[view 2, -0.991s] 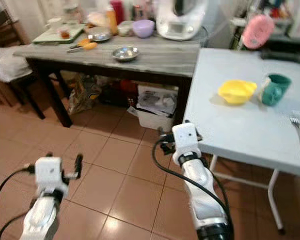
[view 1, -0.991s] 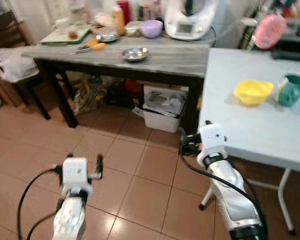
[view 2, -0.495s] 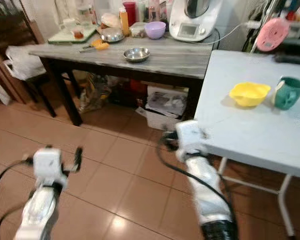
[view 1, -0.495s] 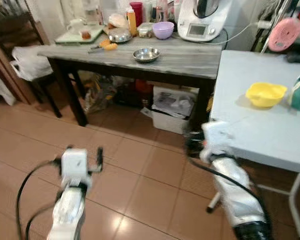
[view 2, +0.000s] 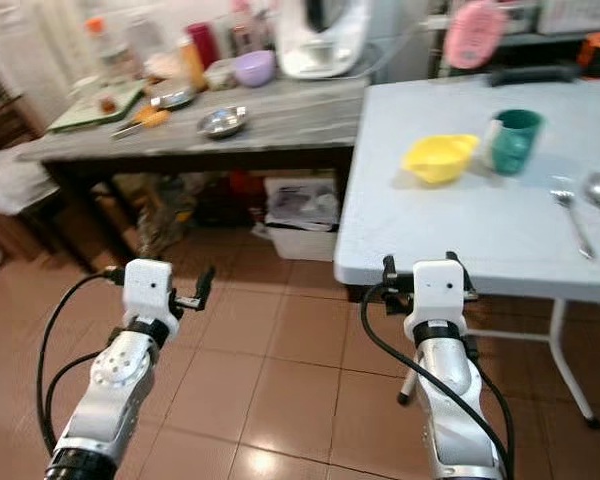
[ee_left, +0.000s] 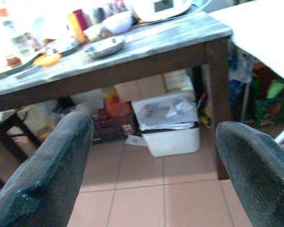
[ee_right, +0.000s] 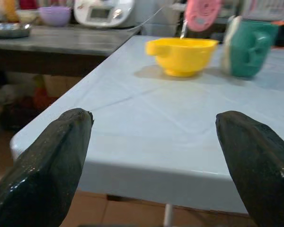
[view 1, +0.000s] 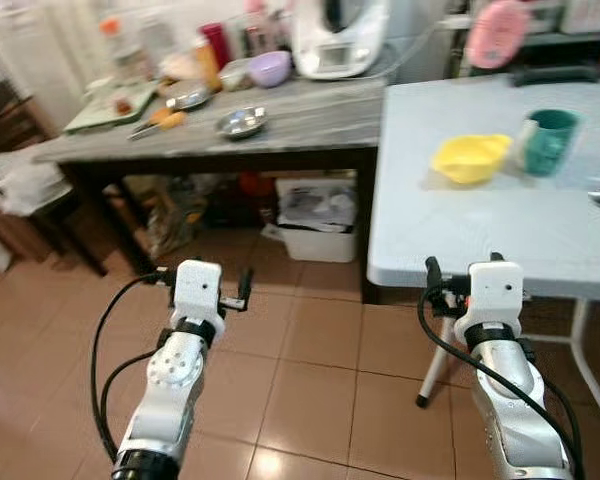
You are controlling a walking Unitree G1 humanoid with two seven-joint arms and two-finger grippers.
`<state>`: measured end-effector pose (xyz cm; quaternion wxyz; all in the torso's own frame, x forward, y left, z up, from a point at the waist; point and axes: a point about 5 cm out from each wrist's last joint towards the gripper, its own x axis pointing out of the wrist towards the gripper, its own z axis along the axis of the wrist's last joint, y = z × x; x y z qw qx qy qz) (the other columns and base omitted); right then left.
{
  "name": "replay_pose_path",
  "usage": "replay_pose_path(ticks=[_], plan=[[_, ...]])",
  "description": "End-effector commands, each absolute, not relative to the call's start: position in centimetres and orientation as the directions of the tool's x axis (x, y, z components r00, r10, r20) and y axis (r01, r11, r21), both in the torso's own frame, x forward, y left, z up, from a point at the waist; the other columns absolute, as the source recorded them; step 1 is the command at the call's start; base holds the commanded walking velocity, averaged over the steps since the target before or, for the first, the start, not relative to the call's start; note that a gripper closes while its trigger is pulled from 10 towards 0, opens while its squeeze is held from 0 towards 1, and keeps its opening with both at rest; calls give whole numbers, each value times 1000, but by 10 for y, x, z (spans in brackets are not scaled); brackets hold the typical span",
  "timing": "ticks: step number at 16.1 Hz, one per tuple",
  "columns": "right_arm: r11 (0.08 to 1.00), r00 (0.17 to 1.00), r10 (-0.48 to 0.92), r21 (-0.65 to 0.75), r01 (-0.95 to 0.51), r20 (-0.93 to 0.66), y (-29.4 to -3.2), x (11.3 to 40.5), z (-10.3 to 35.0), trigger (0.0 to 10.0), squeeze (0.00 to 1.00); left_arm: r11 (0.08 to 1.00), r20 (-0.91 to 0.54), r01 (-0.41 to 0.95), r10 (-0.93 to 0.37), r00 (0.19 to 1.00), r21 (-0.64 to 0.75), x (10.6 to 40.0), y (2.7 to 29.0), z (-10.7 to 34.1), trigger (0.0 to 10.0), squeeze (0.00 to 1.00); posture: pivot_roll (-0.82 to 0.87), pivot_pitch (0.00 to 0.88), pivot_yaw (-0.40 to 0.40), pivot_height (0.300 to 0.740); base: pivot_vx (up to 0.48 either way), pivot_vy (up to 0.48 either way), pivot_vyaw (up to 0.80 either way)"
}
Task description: Setting the table
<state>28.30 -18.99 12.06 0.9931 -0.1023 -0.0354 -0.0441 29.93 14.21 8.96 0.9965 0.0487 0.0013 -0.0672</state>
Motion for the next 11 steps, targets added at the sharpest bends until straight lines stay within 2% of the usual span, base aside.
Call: replay_pose_path(ticks=[1,4,5,7,8,11], plan=[[979,995,-50,-192,67,91,-182,287,126,10000,0,988,-23,117,-115,993,97,299,150,86,10000,0,-383,0,203,740,0,0,0],[983,998,8,-182,3,57,-176,291,122,10000,0,993,-36,79,-77,996,83,290,154,78,10000,0,-316,0,155,740,0,0,0],[980,997,74,-185,-67,35,-164,295,120,10000,0,997,-21,36,-35,999,71,282,159,80,10000,0,-271,0,114,740,0,0,0],[977,992,123,-179,-115,36,-153,298,124,10000,0,998,-9,0,0,1000,65,276,166,83,10000,0,-239,0,80,740,0,0,0],[966,980,200,-175,-192,24,-138,305,121,10000,0,996,-18,-37,39,999,85,267,176,74,10000,0,-189,3,34,740,0,0,0],[941,955,295,-173,-290,5,-122,313,123,10000,0,987,-29,-139,142,989,76,250,187,72,10000,0,-110,0,-15,740,0,0,0]])
